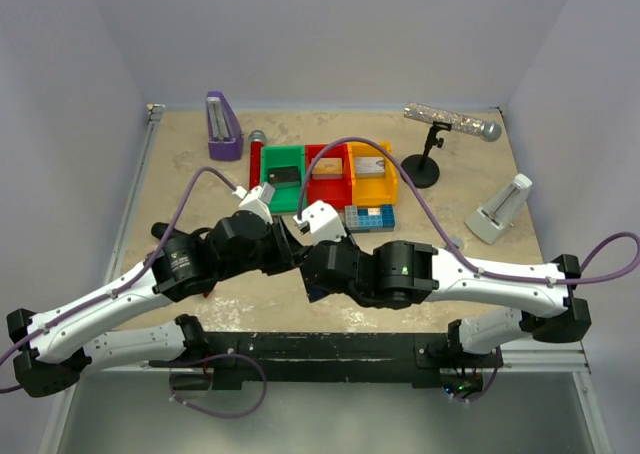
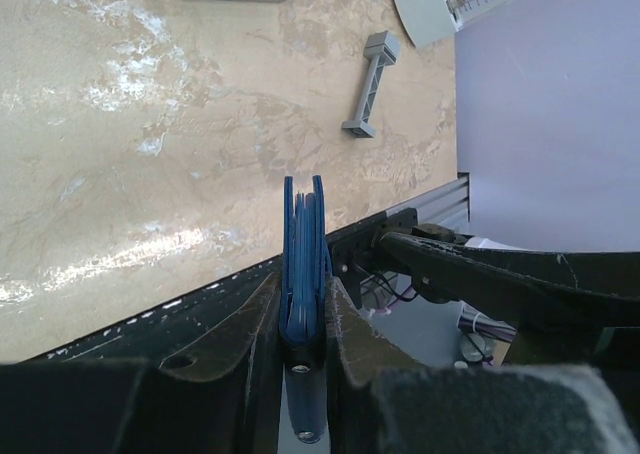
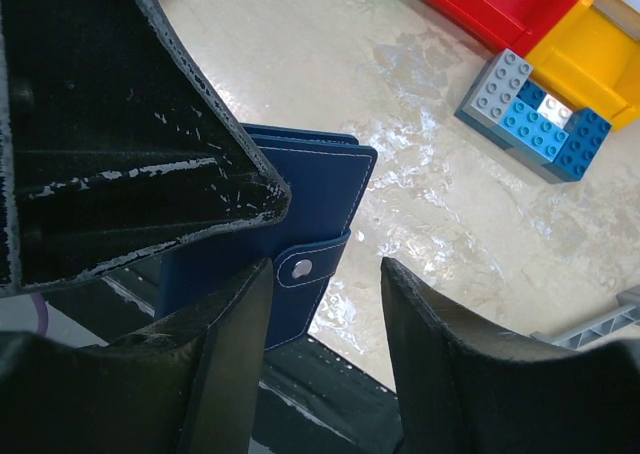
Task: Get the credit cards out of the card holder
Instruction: Open the card holder.
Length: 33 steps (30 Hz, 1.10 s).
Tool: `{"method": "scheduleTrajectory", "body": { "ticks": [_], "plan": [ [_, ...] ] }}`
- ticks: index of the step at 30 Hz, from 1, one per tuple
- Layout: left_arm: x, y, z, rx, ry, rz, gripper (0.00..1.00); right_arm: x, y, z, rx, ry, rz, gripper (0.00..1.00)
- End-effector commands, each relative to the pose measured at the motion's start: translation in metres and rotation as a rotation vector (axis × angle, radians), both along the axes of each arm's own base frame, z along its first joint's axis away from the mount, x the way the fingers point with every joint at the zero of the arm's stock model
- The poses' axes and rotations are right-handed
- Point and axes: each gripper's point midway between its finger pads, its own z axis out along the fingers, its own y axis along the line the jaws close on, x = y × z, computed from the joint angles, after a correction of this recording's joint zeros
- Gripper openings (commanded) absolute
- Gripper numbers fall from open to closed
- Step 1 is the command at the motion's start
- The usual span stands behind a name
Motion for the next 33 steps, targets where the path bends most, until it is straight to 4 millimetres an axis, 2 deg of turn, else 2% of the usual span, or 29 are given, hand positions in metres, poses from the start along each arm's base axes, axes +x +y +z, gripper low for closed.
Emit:
{"method": "scheduleTrajectory", "body": {
  "ticks": [1, 7, 24, 33],
  "plan": [
    [0.002, -0.01, 0.034, -0.121, -0.022, 0.013, 0.0, 0.0, 0.006, 0.016, 0.053, -0.002, -0.019, 0.52],
    [0.004, -0.009, 0.031, -0.143, 0.011, 0.056, 0.0, -0.001, 0.001, 0.015, 0.018, -0.013, -0.045, 0.52],
    [0.003, -0.014, 0.042, -0.203, 0.021, 0.055, 0.0, -0.006, 0.004, 0.006, -0.08, -0.021, -0.051, 0.56],
    [-0.002, -0.017, 0.045, -0.227, 0.022, 0.025, 0.0, -0.006, 0.003, -0.002, -0.126, -0.013, -0.053, 0.44]
  ]
}}
